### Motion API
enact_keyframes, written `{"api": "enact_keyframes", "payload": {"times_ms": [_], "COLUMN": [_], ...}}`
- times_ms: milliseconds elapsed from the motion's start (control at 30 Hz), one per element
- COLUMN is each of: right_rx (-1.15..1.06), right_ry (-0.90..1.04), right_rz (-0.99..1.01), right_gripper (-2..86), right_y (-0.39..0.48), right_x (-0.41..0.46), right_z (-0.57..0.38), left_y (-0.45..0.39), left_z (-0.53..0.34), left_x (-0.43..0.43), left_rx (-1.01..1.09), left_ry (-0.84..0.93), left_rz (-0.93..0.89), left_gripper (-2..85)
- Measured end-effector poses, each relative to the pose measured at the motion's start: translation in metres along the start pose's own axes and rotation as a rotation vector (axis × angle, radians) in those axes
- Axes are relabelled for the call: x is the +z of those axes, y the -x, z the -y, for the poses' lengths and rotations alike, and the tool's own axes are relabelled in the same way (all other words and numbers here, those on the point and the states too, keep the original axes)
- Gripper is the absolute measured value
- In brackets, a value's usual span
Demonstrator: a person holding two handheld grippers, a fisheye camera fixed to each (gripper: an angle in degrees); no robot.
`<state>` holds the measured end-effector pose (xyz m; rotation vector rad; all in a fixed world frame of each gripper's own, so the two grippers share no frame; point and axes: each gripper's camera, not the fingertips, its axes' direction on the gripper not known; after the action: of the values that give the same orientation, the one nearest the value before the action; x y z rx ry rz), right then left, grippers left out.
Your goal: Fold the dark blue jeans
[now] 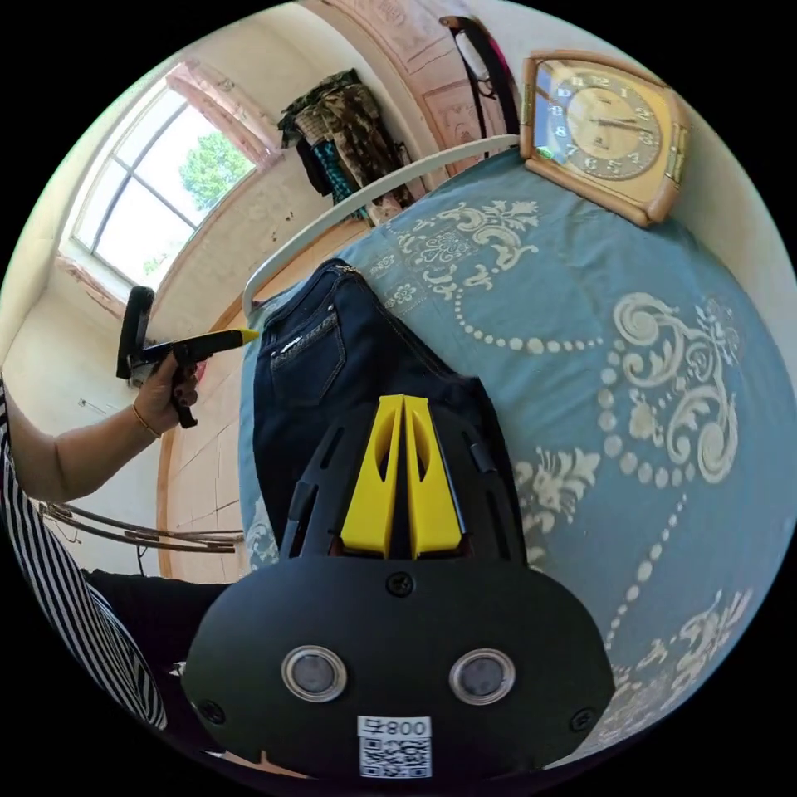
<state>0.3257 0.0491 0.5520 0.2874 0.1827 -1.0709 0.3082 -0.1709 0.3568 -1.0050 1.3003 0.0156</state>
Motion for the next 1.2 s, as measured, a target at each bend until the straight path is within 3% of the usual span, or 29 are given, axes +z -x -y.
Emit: {"api": "enact_keyframes", "payload": {"times_ms": [100,167,233,433,467,633,733,900,1067,1200], "right_rx": [0.123,0.237,0.329,0.477,0.476,0.463,0.537,0.863,1.284,1.467], "right_ry": [0.009,0.079,0.143,0.349,0.335,0.228,0.178,-0.151,-0.412,-0.484], "right_rz": [-0.043,-0.101,-0.166,-0.311,-0.331,-0.444,-0.355,-0.251,-0.271,-0.333], "right_gripper": [0.1,0.2,0.2,0.2,0.2,0.2,0.2,1.2,5.5,7.2], "right_y": [0.000,0.002,0.004,0.000,0.002,0.018,0.012,-0.009,-0.010,0.001], "right_x": [-0.031,-0.050,-0.064,-0.060,-0.056,-0.059,-0.075,-0.143,-0.205,-0.223], "right_z": [-0.062,-0.117,-0.156,-0.248,-0.257,-0.286,-0.308,-0.397,-0.544,-0.616], "left_y": [-0.052,-0.107,-0.149,-0.244,-0.249,-0.262,-0.288,-0.373,-0.503,-0.580], "left_z": [-0.004,-0.011,-0.018,-0.040,-0.039,-0.025,-0.016,-0.031,-0.080,-0.113], "left_x": [0.043,0.092,0.128,0.242,0.254,0.313,0.333,0.373,0.444,0.487], "left_rx": [0.177,0.343,0.489,0.910,0.959,0.950,1.013,1.255,1.637,1.856], "left_ry": [0.090,0.249,0.347,0.508,0.452,0.560,0.564,0.595,0.711,0.715], "left_rz": [-0.269,-0.457,-0.511,-0.269,-0.276,-0.271,-0.305,-0.534,-0.742,-0.718], "left_gripper": [0.2,0.2,0.2,0.2,0.2,0.3,0.5,2.4,7.7,10.1]}}
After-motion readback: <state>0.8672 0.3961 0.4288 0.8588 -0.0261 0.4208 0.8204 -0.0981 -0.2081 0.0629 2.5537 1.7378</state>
